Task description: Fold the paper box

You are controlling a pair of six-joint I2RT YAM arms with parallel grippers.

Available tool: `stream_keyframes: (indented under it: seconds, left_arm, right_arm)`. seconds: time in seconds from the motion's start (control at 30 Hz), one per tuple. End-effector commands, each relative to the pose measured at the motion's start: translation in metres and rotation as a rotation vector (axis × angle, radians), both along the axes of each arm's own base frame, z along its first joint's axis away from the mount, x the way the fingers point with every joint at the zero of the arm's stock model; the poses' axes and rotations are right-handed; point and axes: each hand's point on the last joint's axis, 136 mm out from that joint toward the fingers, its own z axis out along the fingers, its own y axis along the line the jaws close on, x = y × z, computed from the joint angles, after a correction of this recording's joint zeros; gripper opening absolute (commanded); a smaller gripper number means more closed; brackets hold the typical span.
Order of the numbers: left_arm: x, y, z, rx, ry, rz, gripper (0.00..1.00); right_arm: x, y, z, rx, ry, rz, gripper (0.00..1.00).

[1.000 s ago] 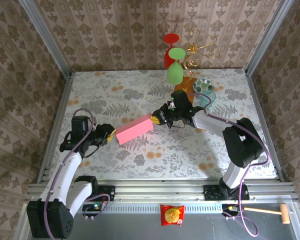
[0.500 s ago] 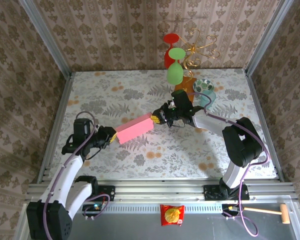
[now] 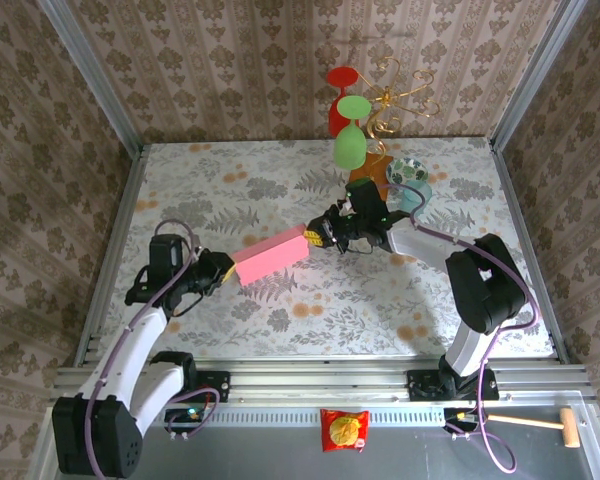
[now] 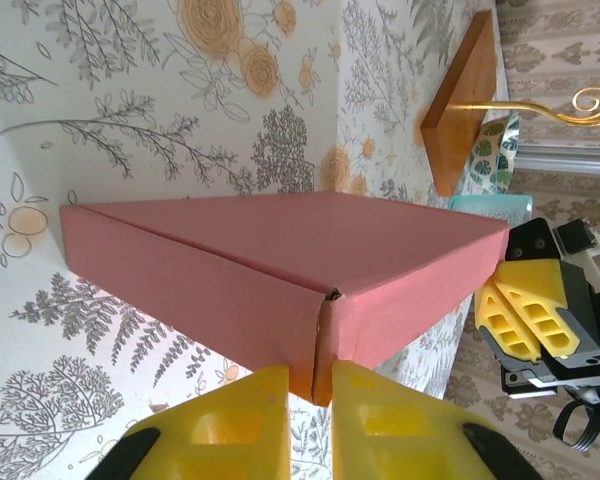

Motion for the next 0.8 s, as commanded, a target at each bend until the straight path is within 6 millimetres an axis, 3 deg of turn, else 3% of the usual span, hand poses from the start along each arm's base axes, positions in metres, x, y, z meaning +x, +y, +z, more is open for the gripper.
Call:
stream_keyframes:
  seconds: [0.0,0.2,0.33,0.43,0.47,0.5,0.53,0.57,0.67,0.77]
  left_arm:
    - [-0.014,-0.009,-0.009,0.053,0.06,-0.076,0.2]
    - [-0.031,-0.046,-0.015,0.096,0.068,-0.227,0.25]
    - [-0.039,-0.044,-0.015,0.107,0.065,-0.217,0.28]
    - [-0.03,-0.036,0.003,0.113,0.021,-0.164,0.35]
    - [-0.025,-0.031,0.01,0.118,0.006,-0.14,0.39]
    - [-0.018,-0.025,0.018,0.121,-0.015,-0.11,0.43]
    - [-0.011,-0.018,0.027,0.121,-0.039,-0.08,0.61]
    - [-0.004,-0.01,0.034,0.124,-0.069,-0.05,0.99]
    - [0.013,0.034,0.05,0.204,-0.164,0.112,1.0]
    - [0.018,0.091,0.052,0.463,-0.205,0.276,1.0]
  right_arm:
    - [-0.028,-0.04,-0.046,-0.188,0.134,0.021,0.17]
    - [-0.054,-0.085,-0.06,-0.274,0.119,0.094,0.19]
    - [-0.069,-0.103,-0.063,-0.293,0.128,0.074,0.24]
    - [-0.065,-0.118,-0.042,-0.371,0.035,0.038,0.36]
    - [-0.062,-0.127,-0.031,-0.418,-0.011,0.014,0.42]
    - [-0.062,-0.14,-0.022,-0.493,-0.046,-0.013,0.54]
    - [-0.058,-0.154,-0.002,-0.558,-0.128,-0.056,0.99]
    - [-0.056,-0.168,0.012,-0.625,-0.188,-0.094,1.0]
    - [-0.059,-0.226,0.053,-0.891,-0.368,-0.245,1.0]
    - [-0.068,-0.293,0.072,-1.172,-0.436,-0.49,1.0]
